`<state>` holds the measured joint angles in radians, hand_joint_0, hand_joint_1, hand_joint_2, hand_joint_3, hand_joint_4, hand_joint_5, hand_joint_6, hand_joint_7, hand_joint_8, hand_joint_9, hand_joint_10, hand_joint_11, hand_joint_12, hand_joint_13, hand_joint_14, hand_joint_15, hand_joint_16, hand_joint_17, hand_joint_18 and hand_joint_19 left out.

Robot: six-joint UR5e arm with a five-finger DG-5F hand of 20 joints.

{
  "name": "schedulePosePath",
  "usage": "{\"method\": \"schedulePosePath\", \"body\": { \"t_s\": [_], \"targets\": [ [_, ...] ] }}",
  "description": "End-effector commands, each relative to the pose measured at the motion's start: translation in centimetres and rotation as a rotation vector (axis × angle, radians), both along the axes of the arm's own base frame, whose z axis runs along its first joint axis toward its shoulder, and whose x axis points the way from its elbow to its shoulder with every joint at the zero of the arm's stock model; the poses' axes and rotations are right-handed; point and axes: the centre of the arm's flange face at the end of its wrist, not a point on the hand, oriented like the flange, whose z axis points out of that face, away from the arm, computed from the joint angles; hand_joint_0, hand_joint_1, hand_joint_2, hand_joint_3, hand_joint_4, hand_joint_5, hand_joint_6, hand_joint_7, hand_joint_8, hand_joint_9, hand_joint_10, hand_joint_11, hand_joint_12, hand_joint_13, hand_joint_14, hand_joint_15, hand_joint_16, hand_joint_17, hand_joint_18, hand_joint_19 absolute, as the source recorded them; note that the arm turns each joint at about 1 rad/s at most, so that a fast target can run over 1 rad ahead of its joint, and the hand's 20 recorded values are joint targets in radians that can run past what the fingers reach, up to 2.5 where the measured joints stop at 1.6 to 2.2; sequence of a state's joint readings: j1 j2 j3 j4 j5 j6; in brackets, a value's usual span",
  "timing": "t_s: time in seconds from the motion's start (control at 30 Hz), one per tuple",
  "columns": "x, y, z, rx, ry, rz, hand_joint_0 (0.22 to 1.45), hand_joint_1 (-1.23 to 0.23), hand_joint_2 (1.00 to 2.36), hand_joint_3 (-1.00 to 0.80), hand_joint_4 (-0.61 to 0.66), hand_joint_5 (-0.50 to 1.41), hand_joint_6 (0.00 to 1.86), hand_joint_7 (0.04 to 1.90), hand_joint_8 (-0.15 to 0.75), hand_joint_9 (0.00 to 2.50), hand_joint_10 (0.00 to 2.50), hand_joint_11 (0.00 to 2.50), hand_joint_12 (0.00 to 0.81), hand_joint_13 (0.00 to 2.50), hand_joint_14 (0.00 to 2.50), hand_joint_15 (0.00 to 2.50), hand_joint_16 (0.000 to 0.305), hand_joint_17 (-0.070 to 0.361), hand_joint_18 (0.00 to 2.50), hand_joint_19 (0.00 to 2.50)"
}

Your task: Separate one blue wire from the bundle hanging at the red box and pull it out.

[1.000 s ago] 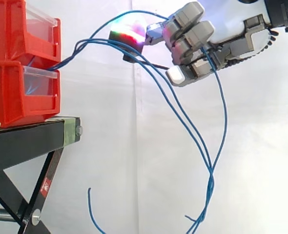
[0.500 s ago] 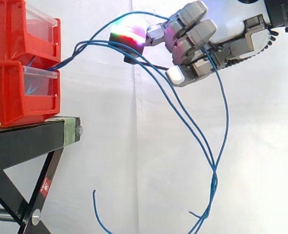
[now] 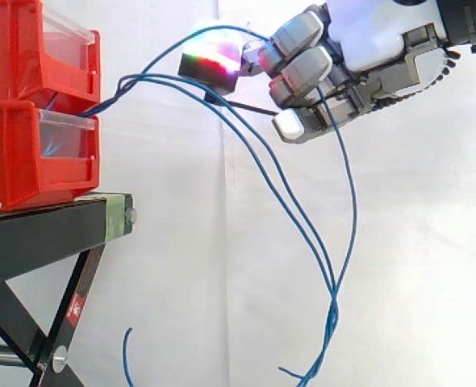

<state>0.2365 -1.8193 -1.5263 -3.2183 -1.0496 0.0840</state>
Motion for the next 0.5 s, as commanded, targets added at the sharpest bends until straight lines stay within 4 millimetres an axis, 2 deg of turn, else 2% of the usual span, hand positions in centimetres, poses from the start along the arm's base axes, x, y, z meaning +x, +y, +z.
{"method": "schedulePosePath", "body": {
  "t_s": [0.0,0.47],
  "targets": [
    [-0.02,-0.03,-0.01,-0.002,0.002,0.000,0.51,-0.92,1.00,-0.50,0.17,-0.21,0.93,0.91,0.316,0.79,0.88,1.55,0.400,0.67,0.94,1.43,0.054,0.122,0.79,0.77],
    [-0.02,-0.03,-0.01,0.000,0.001,-0.001,0.56,-0.93,1.00,-0.50,0.14,-0.20,0.93,0.91,0.303,0.79,0.79,1.59,0.380,0.68,0.85,1.49,0.051,0.116,0.78,0.78]
  ]
}}
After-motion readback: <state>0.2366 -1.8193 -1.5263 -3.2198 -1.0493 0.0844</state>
